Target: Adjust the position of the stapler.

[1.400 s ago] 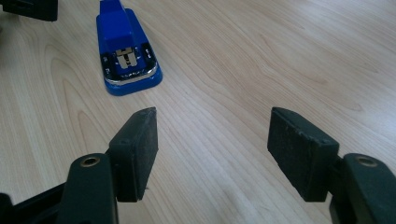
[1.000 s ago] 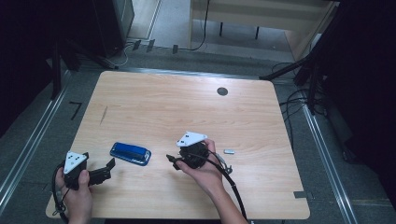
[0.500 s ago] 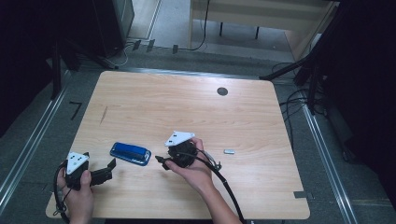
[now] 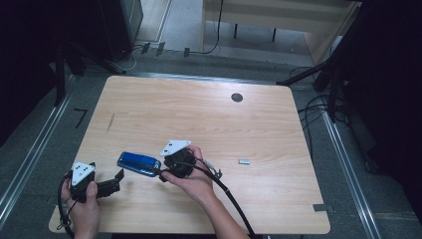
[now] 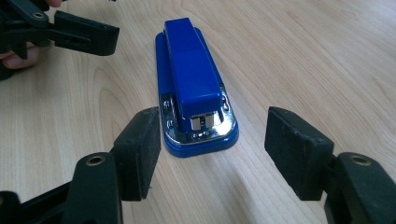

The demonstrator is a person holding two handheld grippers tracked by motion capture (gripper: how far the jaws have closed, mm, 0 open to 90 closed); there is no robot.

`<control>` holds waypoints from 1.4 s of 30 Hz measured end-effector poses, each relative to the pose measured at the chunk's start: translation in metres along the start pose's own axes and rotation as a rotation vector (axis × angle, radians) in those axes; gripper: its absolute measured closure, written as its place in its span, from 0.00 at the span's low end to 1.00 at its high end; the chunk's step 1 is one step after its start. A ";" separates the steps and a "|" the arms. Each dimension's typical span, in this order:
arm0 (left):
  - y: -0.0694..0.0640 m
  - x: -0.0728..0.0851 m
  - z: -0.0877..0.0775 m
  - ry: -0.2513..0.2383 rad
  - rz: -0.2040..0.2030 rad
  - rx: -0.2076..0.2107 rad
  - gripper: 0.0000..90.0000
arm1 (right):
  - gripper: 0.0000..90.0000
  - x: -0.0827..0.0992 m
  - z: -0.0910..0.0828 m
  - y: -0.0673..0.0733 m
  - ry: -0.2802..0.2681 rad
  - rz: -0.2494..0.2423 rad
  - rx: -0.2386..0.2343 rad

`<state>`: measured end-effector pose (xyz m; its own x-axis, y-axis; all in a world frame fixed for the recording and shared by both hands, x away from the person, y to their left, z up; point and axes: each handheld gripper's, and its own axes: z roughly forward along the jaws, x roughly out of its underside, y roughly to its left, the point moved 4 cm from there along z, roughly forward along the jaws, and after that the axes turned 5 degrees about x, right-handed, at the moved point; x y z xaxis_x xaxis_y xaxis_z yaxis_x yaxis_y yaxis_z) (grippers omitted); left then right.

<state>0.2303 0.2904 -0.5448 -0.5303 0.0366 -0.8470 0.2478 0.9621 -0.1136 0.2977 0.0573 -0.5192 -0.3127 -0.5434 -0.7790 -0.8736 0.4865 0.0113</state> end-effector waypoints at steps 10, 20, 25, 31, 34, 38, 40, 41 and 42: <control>0.000 0.000 0.000 0.002 0.001 -0.004 0.00 | 0.51 -0.007 0.019 0.004 0.003 -0.021 -0.022; -0.001 0.000 0.001 0.002 0.002 0.000 0.00 | 0.59 -0.009 0.035 0.006 0.024 -0.034 -0.036; -0.001 0.000 0.001 -0.001 0.001 0.001 0.00 | 0.60 -0.012 0.042 0.006 0.036 -0.034 -0.049; -0.001 0.000 0.000 0.000 0.005 0.003 0.00 | 0.71 -0.014 0.050 0.007 0.052 -0.063 -0.086; -0.001 0.000 0.000 0.002 0.006 0.000 0.00 | 0.71 -0.014 0.053 0.006 0.061 -0.070 -0.102; -0.001 0.000 0.001 0.002 0.009 -0.001 0.00 | 0.72 -0.016 0.056 0.006 0.068 -0.081 -0.109; -0.001 0.000 0.001 0.002 0.008 -0.001 0.00 | 0.72 -0.016 0.056 0.007 0.069 -0.086 -0.110; -0.001 0.000 0.001 0.002 0.008 -0.001 0.00 | 0.72 -0.016 0.056 0.007 0.069 -0.086 -0.110; -0.001 0.000 0.001 0.002 0.009 -0.001 0.00 | 0.72 -0.017 0.057 0.007 0.067 -0.100 -0.106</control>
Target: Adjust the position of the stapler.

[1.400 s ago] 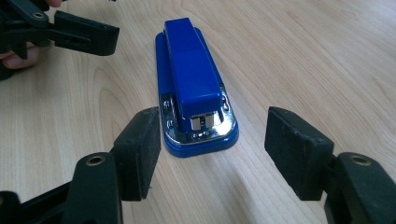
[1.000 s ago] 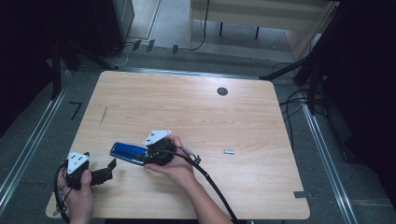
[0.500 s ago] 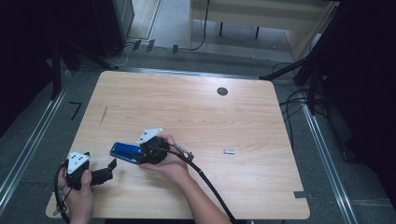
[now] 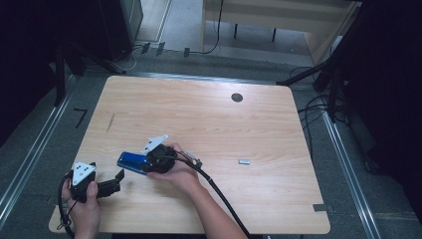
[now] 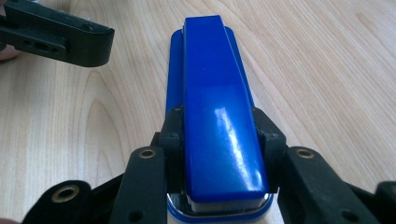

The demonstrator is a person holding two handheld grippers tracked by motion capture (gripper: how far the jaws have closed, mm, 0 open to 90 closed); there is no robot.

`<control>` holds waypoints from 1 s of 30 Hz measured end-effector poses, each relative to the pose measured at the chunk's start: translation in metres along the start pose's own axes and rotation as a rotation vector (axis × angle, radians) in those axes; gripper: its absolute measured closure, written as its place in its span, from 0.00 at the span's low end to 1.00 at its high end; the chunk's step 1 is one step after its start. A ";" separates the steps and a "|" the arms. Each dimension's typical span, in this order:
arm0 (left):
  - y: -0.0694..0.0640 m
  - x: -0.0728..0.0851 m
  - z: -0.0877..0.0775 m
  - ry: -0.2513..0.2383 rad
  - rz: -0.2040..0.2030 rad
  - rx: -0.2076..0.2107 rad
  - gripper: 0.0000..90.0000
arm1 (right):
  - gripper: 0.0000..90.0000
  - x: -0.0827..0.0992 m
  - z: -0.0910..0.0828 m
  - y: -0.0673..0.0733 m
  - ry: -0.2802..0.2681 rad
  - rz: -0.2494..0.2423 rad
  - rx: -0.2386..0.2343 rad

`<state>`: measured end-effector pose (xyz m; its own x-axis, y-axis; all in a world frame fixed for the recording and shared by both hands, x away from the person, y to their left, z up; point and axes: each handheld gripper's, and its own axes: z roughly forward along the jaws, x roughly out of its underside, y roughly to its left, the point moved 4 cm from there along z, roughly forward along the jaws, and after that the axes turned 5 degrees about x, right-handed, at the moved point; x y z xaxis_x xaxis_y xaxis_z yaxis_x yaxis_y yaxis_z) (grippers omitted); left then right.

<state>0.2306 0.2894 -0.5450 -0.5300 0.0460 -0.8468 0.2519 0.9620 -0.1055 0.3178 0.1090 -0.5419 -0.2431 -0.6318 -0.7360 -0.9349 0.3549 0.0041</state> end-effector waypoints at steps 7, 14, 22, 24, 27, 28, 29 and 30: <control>0.000 0.000 0.000 0.001 -0.001 0.000 0.00 | 0.71 0.000 0.002 0.000 -0.020 0.011 -0.010; 0.000 0.000 0.000 0.000 0.001 -0.001 0.00 | 0.74 -0.001 0.001 0.000 -0.015 -0.014 -0.001; 0.000 0.000 0.000 0.000 0.000 -0.001 0.00 | 0.75 -0.001 0.000 0.005 0.000 -0.021 0.026; 0.000 0.000 0.000 0.000 -0.001 0.000 0.00 | 0.75 -0.002 -0.002 0.006 -0.001 -0.017 0.031; 0.000 0.000 0.000 0.000 0.000 -0.001 0.00 | 0.75 -0.001 -0.004 0.006 0.002 -0.010 0.034; 0.000 0.000 0.000 0.000 0.000 -0.001 0.00 | 0.75 0.000 -0.006 0.006 0.000 -0.012 0.036; 0.000 0.000 0.000 0.000 -0.001 -0.001 0.00 | 0.75 0.000 -0.006 0.006 0.000 -0.012 0.036; 0.000 0.000 0.000 0.000 -0.001 -0.001 0.00 | 0.75 0.001 -0.010 0.006 0.000 -0.011 0.041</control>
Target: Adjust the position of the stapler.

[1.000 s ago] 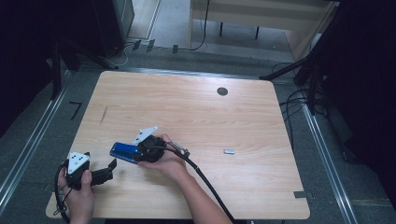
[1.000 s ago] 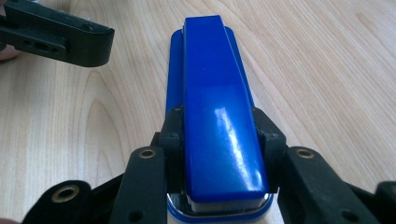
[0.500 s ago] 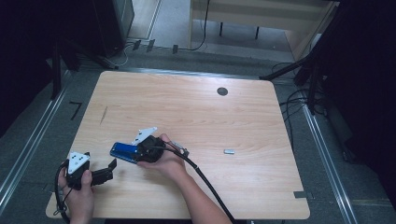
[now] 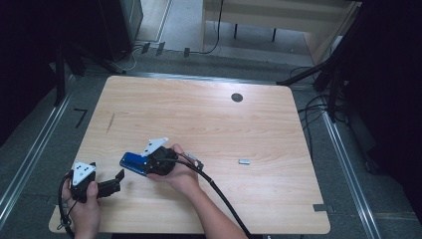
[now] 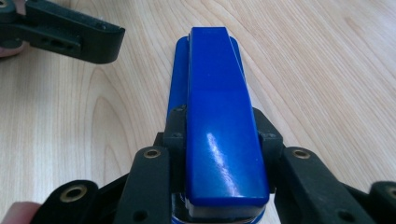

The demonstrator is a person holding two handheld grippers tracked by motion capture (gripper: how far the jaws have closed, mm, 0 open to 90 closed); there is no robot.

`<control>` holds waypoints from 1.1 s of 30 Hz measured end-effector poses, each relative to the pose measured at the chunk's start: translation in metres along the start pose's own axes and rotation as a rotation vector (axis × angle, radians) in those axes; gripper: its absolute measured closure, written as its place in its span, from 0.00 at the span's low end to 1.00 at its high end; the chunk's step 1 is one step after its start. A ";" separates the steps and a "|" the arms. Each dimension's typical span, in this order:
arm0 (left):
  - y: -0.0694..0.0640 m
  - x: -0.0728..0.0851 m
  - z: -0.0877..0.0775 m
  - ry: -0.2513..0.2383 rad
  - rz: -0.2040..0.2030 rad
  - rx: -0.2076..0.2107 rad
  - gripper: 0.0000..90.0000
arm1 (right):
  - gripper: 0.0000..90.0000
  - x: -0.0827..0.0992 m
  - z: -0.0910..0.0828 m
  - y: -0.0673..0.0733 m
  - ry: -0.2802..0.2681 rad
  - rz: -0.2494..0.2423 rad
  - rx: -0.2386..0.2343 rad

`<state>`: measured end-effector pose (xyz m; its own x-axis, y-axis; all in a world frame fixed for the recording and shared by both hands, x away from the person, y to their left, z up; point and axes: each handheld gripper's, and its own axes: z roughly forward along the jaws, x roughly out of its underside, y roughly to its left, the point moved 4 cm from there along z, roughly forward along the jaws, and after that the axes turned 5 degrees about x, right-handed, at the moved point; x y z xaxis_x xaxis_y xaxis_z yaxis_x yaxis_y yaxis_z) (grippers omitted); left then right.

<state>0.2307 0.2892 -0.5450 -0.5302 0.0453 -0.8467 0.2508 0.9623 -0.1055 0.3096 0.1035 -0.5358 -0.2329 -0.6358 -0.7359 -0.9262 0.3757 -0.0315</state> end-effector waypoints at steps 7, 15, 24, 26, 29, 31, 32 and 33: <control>0.000 0.000 0.000 0.000 0.001 -0.002 0.00 | 0.75 0.008 -0.012 -0.002 -0.007 0.004 0.011; 0.000 0.000 0.000 -0.003 0.000 -0.004 0.00 | 0.75 0.021 -0.030 -0.008 -0.030 0.026 0.032; 0.000 0.000 0.000 -0.002 0.000 -0.005 0.00 | 0.75 0.036 -0.051 -0.014 -0.041 0.047 0.057; 0.000 0.000 0.000 -0.002 0.001 -0.005 0.00 | 0.75 0.040 -0.055 -0.016 -0.040 0.050 0.068; 0.000 0.000 0.000 -0.002 0.001 -0.006 0.00 | 0.75 0.045 -0.060 -0.019 -0.040 0.056 0.076; 0.000 0.000 0.000 -0.002 0.001 -0.005 0.00 | 0.75 0.049 -0.064 -0.021 -0.044 0.058 0.082; 0.000 0.000 0.000 -0.001 0.001 -0.005 0.00 | 0.75 0.051 -0.065 -0.022 -0.044 0.062 0.085; 0.000 0.000 0.000 -0.001 0.001 -0.004 0.00 | 0.75 0.054 -0.067 -0.022 -0.041 0.067 0.088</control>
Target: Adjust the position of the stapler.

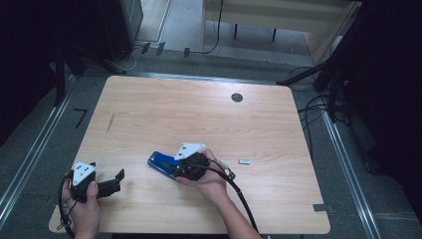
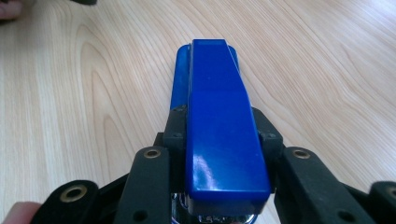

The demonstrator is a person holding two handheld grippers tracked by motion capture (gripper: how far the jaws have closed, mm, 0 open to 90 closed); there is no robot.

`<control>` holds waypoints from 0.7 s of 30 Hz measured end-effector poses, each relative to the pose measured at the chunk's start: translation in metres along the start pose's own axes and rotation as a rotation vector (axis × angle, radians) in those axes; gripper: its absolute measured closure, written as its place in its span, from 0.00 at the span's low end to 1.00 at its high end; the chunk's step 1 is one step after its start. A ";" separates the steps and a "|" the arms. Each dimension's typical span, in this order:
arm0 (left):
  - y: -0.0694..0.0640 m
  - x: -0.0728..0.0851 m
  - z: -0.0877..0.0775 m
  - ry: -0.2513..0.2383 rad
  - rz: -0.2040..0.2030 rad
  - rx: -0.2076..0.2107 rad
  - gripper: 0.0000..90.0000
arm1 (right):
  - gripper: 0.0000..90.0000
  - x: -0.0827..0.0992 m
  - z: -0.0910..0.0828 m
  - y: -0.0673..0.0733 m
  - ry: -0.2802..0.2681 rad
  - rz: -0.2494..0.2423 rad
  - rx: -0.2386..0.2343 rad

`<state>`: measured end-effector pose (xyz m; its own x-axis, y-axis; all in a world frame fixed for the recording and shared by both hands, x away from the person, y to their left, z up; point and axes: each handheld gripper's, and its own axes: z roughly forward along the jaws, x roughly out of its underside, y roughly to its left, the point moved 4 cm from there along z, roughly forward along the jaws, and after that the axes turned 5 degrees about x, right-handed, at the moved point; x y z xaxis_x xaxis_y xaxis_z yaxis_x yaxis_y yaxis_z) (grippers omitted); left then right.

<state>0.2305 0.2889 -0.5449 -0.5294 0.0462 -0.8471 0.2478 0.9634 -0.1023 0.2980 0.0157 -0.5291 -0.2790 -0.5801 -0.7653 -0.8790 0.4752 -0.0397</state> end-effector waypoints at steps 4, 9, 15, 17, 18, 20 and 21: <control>0.000 0.000 0.000 0.000 0.001 0.002 0.00 | 0.75 0.010 -0.010 -0.004 0.006 0.007 0.010; 0.000 0.000 0.000 -0.002 0.000 0.001 0.00 | 0.75 0.019 -0.019 -0.008 0.011 0.006 0.024; 0.000 0.000 0.000 -0.002 0.000 0.001 0.00 | 0.75 0.028 -0.029 -0.011 0.012 -0.001 0.040; 0.000 0.000 0.000 -0.002 0.000 0.001 0.00 | 0.75 0.033 -0.034 -0.013 0.016 0.001 0.050; 0.000 0.000 0.000 -0.001 0.000 0.001 0.00 | 0.75 0.033 -0.034 -0.013 0.016 0.001 0.050; 0.000 0.000 0.000 -0.002 -0.001 -0.001 0.00 | 0.75 0.037 -0.037 -0.015 0.016 0.009 0.051; 0.000 0.000 0.000 -0.001 -0.001 0.000 0.00 | 0.75 0.038 -0.039 -0.016 0.014 0.004 0.054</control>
<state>0.2305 0.2891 -0.5449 -0.5284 0.0449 -0.8478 0.2471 0.9635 -0.1030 0.2862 -0.0397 -0.5327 -0.2881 -0.5871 -0.7565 -0.8560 0.5120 -0.0713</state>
